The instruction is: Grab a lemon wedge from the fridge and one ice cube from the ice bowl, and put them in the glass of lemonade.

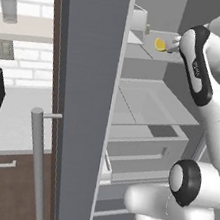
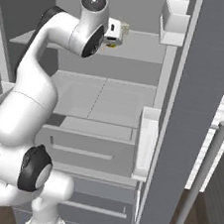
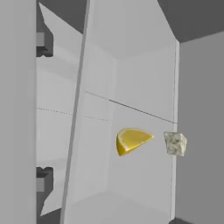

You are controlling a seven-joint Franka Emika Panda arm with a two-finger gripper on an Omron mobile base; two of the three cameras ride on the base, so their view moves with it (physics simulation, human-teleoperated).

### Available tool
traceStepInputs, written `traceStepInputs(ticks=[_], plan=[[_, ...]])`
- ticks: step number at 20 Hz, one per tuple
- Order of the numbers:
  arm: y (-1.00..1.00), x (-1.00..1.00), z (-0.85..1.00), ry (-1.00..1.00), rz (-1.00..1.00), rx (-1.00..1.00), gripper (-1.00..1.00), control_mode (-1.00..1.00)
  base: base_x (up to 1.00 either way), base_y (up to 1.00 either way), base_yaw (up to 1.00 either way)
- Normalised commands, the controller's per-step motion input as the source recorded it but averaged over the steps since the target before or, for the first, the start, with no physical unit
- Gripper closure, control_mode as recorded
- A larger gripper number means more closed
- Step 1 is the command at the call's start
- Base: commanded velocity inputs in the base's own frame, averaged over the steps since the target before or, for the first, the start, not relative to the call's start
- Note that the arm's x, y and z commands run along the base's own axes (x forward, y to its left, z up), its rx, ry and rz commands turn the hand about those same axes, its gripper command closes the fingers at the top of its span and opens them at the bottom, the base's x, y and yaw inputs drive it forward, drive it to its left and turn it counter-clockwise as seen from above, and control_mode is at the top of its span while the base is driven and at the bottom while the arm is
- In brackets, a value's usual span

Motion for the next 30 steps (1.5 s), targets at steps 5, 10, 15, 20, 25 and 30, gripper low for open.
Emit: traceStepInputs(ticks=[5, 10, 15, 20, 25, 30], plan=[[0.00, 0.47, 0.08, 0.00, 0.05, -0.11, -1.00, -1.00, 0.00, 0.00, 0.00], [0.00, 0.51, -0.26, -0.01, 0.02, -0.06, -1.00, -1.00, 0.00, 0.00, 0.00], [0.00, 0.17, -0.55, -0.10, 0.00, -0.02, -1.00, -1.00, 0.00, 0.00, 0.00], [0.00, 0.12, 0.06, -0.09, 0.00, -0.02, -1.00, -1.00, 0.00, 0.00, 0.00], [0.00, 0.23, 0.10, -0.01, 0.00, 0.00, -1.00, -1.00, 0.00, 0.00, 0.00], [0.00, 0.34, 0.33, 0.03, 0.00, 0.00, -1.00, -1.00, 0.00, 0.00, 0.00]])
